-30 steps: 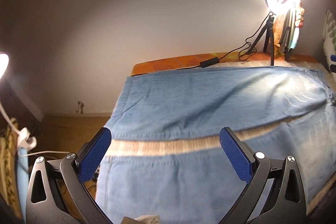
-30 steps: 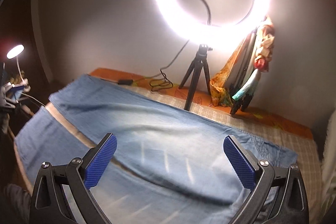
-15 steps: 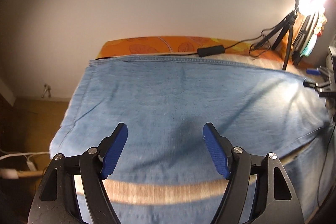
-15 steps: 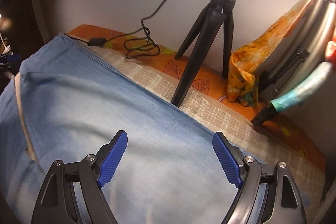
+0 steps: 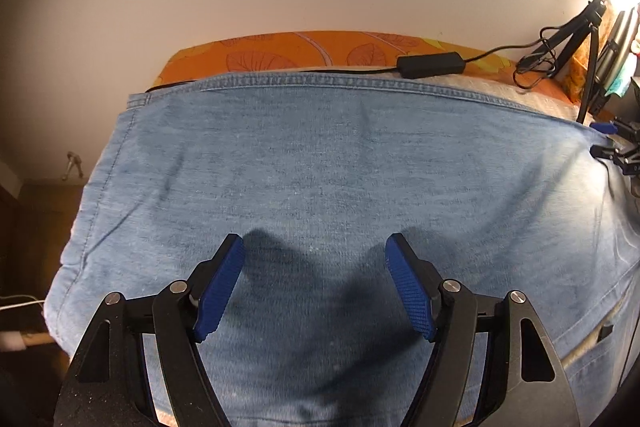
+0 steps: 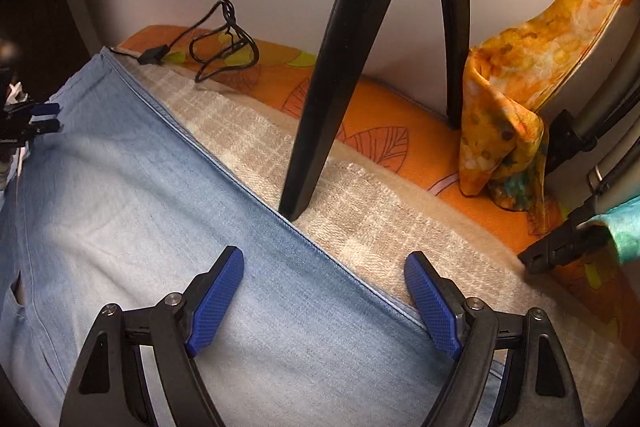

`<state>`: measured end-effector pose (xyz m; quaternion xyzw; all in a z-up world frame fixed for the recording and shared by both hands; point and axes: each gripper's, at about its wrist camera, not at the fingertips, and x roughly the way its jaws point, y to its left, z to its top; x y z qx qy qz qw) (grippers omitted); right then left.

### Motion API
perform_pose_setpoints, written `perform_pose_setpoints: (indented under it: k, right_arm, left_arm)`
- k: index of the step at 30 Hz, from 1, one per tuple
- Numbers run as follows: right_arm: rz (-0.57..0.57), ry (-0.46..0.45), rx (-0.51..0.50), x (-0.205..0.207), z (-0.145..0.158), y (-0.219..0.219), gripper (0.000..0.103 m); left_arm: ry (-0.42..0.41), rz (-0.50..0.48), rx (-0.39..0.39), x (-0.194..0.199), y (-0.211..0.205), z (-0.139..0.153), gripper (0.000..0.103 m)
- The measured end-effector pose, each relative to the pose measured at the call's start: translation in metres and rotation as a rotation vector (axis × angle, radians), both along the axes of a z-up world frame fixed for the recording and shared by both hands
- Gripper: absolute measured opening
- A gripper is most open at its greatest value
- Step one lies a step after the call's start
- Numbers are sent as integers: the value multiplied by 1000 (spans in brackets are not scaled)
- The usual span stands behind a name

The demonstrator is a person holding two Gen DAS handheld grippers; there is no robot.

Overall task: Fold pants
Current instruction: 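Reach both tools toward the jeans waistband and close the right tool on it, then close the left tool on the waistband while the right tool holds its edge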

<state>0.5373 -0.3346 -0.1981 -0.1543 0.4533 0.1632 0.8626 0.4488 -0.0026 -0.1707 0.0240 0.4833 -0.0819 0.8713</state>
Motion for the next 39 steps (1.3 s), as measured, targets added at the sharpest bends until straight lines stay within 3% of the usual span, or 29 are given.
perform_pose_setpoints:
  k: [3, 5, 6, 10, 16, 22, 27, 33, 35, 38, 39]
  right_arm:
    - [19, 4, 25, -5, 3, -1, 67]
    - [17, 3, 18, -10, 6, 4, 31]
    - [18, 11, 23, -13, 7, 5, 22]
    - [23, -20, -59, -33, 10, 27, 8]
    - [43, -145, -81, -94, 45, 50, 4]
    - [125, -180, -188, -158, 44, 72, 3]
    - [121, -181, -201, -170, 41, 71, 3]
    - [120, -188, -210, -169, 41, 74, 3]
    - [117, -198, -211, -173, 41, 75, 3]
    - [106, -215, -214, -178, 44, 76, 3]
    - [104, -221, -218, -180, 46, 77, 3]
  left_arm:
    - [0, 2, -12, 4, 2, 0, 73]
    - [3, 6, -12, 10, 4, 2, 73]
    - [1, 9, -13, 12, 6, 4, 73]
    - [1, 65, -92, 28, 17, 19, 73]
    - [-2, 124, -206, 55, 23, 40, 73]
    - [34, 199, -280, 75, 27, 38, 73]
    - [107, 287, -311, 79, 36, 18, 73]
    - [120, 350, -353, 73, 50, 10, 71]
    - [120, 354, -344, 70, 52, 6, 66]
    - [74, 341, -329, 65, 51, 4, 48]
    - [54, 334, -339, 62, 52, 4, 31]
